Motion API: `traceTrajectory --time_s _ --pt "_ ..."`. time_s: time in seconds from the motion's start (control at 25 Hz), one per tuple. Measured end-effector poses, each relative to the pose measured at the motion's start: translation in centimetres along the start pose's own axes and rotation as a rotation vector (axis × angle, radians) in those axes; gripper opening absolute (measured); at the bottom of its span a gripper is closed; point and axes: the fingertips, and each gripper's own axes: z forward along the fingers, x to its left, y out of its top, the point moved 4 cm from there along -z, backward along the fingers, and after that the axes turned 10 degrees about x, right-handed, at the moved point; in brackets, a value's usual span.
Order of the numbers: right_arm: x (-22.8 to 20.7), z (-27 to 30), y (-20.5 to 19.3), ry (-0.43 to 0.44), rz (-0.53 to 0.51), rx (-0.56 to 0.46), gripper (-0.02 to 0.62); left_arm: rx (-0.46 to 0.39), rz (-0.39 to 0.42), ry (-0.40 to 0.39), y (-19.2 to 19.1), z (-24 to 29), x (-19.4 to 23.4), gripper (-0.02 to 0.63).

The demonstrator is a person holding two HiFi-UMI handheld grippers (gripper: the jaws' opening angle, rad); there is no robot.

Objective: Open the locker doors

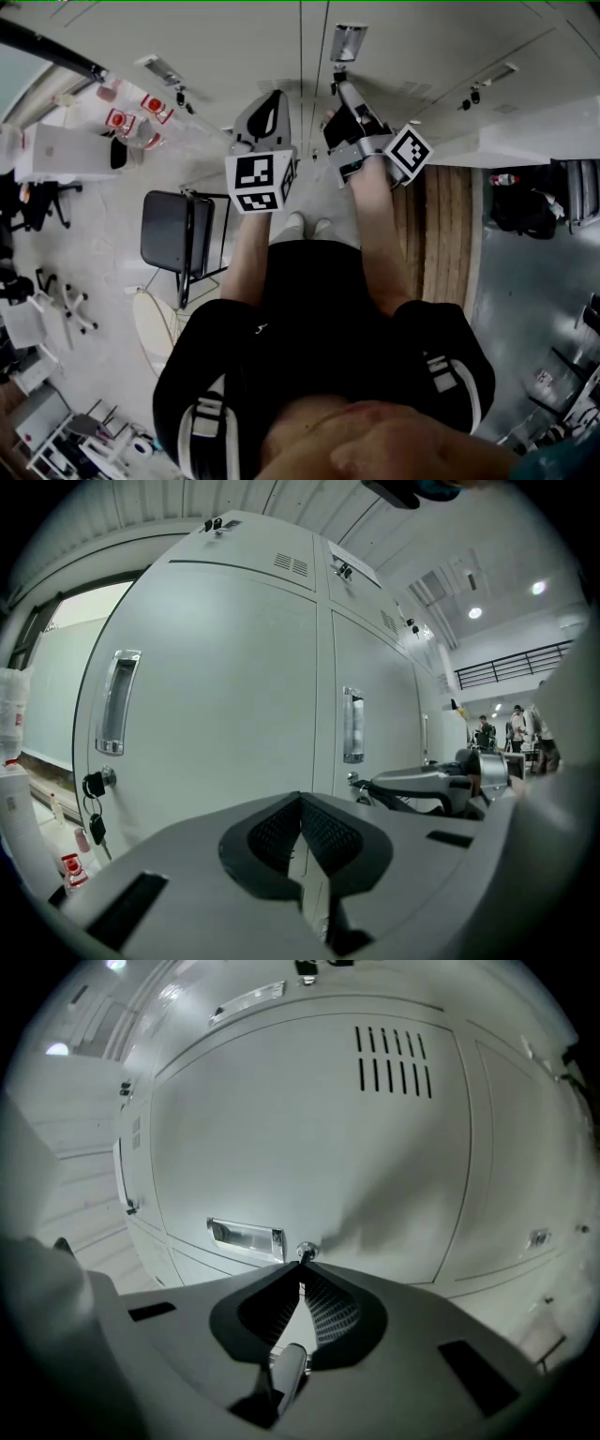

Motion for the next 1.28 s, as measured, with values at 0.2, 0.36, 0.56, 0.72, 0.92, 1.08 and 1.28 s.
traceTrajectory --time_s 0.2,0.36,0.56,0.72,0.92,1.08,1.28 --pt "-0.2 0.1 0.0 0.031 0.062 -0.004 0.032 -0.001 0.005 -0.006 0.0 0.1 -0.2 0.009" --pt "-0.2 0.0 0.0 0.025 0.038 -0.003 0.034 0.002 0.007 -0.008 0.0 0.2 -0.3 0.009" --pt "-0.1 0.0 0.1 0.003 -0.006 -0.014 0.034 0.004 0.004 -0.014 0.0 0.2 -0.5 0.009" --pt "0.2 -0.2 0.5 0.018 -0.026 -0.031 0.097 0.004 0.003 -0.017 -0.2 0.2 -0.5 0.009" --pt "0.9 -0.8 1.4 -0.039 -0.198 -0.047 0.169 0.01 0.006 -0.027 -0.2 0.5 -0.8 0.009" --pt "2.7 -0.3 1.4 -0.052 -0.386 -0.012 0.184 0.011 0.007 -0.037 -0.1 0.7 -1.1 0.009" --pt "3.8 -0.1 0.8 -0.147 -0.566 -0.004 0.195 0.009 0.015 -0.046 -0.1 0.9 -1.4 0.009"
